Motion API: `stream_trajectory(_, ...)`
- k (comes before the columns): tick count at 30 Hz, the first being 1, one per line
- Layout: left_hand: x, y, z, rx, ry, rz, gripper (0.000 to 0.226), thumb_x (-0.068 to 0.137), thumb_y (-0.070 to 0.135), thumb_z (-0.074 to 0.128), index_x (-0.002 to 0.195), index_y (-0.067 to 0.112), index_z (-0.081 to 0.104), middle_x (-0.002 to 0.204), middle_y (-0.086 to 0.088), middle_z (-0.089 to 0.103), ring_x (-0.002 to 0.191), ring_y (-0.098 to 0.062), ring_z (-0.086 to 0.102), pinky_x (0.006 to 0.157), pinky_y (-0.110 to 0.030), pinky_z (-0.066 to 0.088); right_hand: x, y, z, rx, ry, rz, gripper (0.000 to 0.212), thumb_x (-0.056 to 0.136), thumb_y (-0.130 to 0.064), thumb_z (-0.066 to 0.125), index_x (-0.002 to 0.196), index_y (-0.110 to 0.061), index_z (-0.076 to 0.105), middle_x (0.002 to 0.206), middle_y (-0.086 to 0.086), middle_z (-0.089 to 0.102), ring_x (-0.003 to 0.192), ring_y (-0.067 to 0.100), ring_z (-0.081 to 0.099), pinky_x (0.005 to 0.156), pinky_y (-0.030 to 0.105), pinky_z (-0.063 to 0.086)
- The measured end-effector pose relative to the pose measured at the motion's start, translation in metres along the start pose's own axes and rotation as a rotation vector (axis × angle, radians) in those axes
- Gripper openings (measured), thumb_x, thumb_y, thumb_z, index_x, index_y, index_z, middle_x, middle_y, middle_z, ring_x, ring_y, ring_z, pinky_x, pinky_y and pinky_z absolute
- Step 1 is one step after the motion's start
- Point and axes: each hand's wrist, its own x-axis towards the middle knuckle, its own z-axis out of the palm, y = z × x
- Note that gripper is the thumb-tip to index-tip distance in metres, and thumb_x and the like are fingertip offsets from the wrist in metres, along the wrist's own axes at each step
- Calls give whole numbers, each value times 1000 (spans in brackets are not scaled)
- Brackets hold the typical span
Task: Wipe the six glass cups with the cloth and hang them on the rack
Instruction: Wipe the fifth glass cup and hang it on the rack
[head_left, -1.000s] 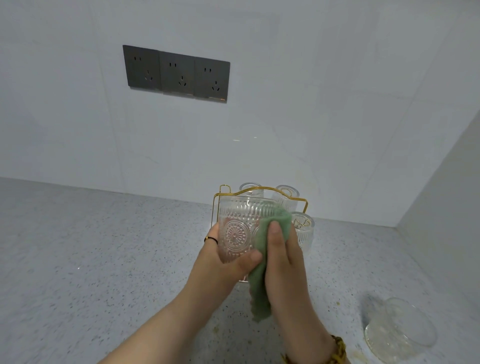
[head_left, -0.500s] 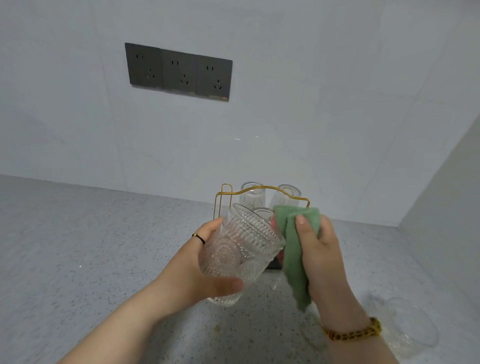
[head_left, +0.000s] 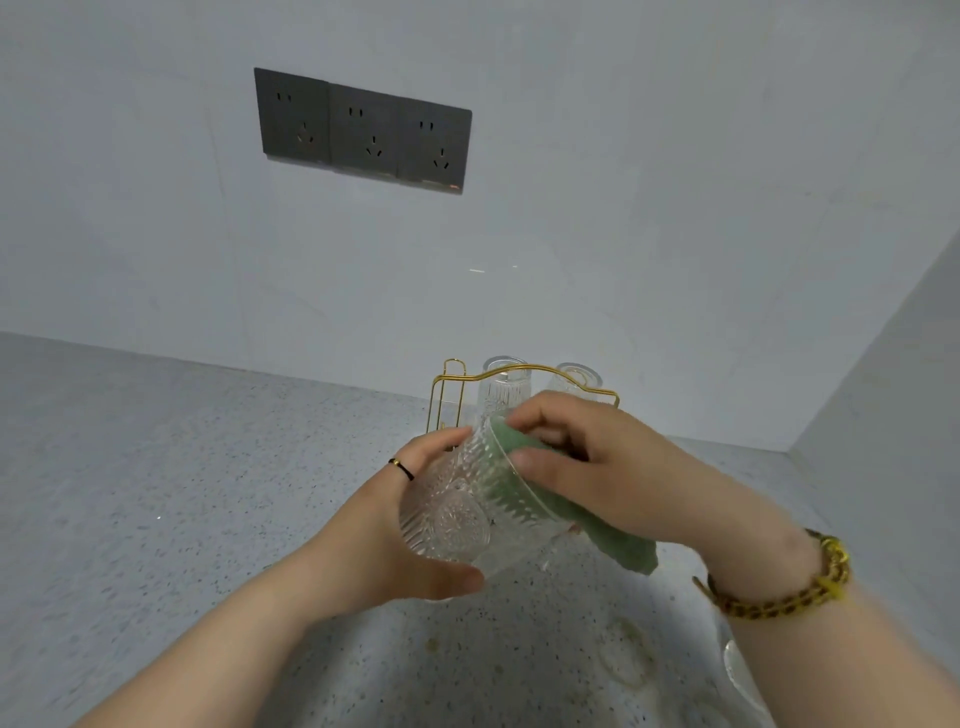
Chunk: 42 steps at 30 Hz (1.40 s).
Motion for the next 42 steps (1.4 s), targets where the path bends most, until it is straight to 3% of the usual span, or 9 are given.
stream_trajectory(7, 1, -5, -10, -36, -3, 34, 83, 32, 43, 73, 105, 61, 37, 108, 51, 44, 105, 23, 45, 79, 4, 36, -11, -4, -23, -106, -187, -72, 31, 78, -35, 53, 96, -60, 50, 102, -34, 60, 102, -13, 53, 86, 7, 42)
stream_trajectory(10, -2, 8, -12, -40, -88, 65, 84, 37, 43, 79, 103, 73, 35, 113, 47, 44, 106, 22, 44, 87, -4, 40, -10, -3, -16, -184, -164, -47, 35, 84, -24, 58, 90, -59, 59, 88, -33, 65, 92, -8, 59, 80, 10, 46)
stream_trajectory(14, -6, -11, -10, -73, -181, 79, 53, 77, 37, 68, 124, 24, 46, 125, 14, 50, 115, -10, 50, 88, -15, 46, 2, 0, 5, -437, -65, -136, 23, 84, -17, 60, 101, -29, 70, 53, -31, 54, 65, -16, 51, 59, 7, 38)
stream_trajectory(19, -5, -1, -14, 39, -118, -2, 84, 35, 42, 77, 98, 75, 33, 106, 50, 44, 101, 23, 46, 74, 3, 38, 1, -6, -3, -177, -179, -60, 21, 88, -24, 54, 105, -26, 66, 69, -31, 62, 69, -13, 58, 63, 6, 44)
stream_trajectory(22, -4, -2, -15, 58, -95, 62, 86, 33, 47, 73, 96, 81, 26, 108, 53, 39, 104, 23, 44, 78, 5, 36, 0, -6, -7, -92, -331, -13, 55, 80, -64, 43, 106, -19, 62, 94, 2, 69, 81, 20, 66, 74, 36, 55)
stream_trajectory(26, -2, 0, -18, 49, -117, 72, 84, 33, 44, 74, 98, 77, 31, 109, 50, 41, 102, 22, 47, 76, 4, 37, -3, -13, 8, -294, -501, -21, 42, 66, -62, 62, 105, -49, 49, 91, -28, 59, 75, -12, 54, 69, 6, 42)
stream_trajectory(29, -2, 0, -18, -1, -148, 59, 85, 40, 20, 85, 101, 59, 40, 107, 45, 46, 95, 21, 51, 69, 2, 41, -3, -10, 15, -392, -479, -50, 48, 78, -39, 65, 122, -35, 45, 90, -29, 52, 76, -18, 48, 72, 0, 39)
stream_trajectory(35, 5, -9, -24, -293, -129, -41, 72, 36, 35, 72, 104, 44, 48, 110, 22, 57, 89, 7, 61, 72, -13, 49, 2, 7, 33, 105, -337, 24, 27, 82, -5, 60, 98, -25, 68, 71, -31, 63, 71, -18, 56, 65, 5, 42)
stream_trajectory(42, -14, -26, -11, -412, -37, -11, 98, 30, 44, 90, 115, 44, 42, 117, 25, 54, 105, 8, 57, 78, -13, 49, 0, 31, 51, 811, -86, 331, 23, 73, -20, 69, 92, -9, 66, 91, 8, 72, 83, 21, 68, 76, 28, 55)
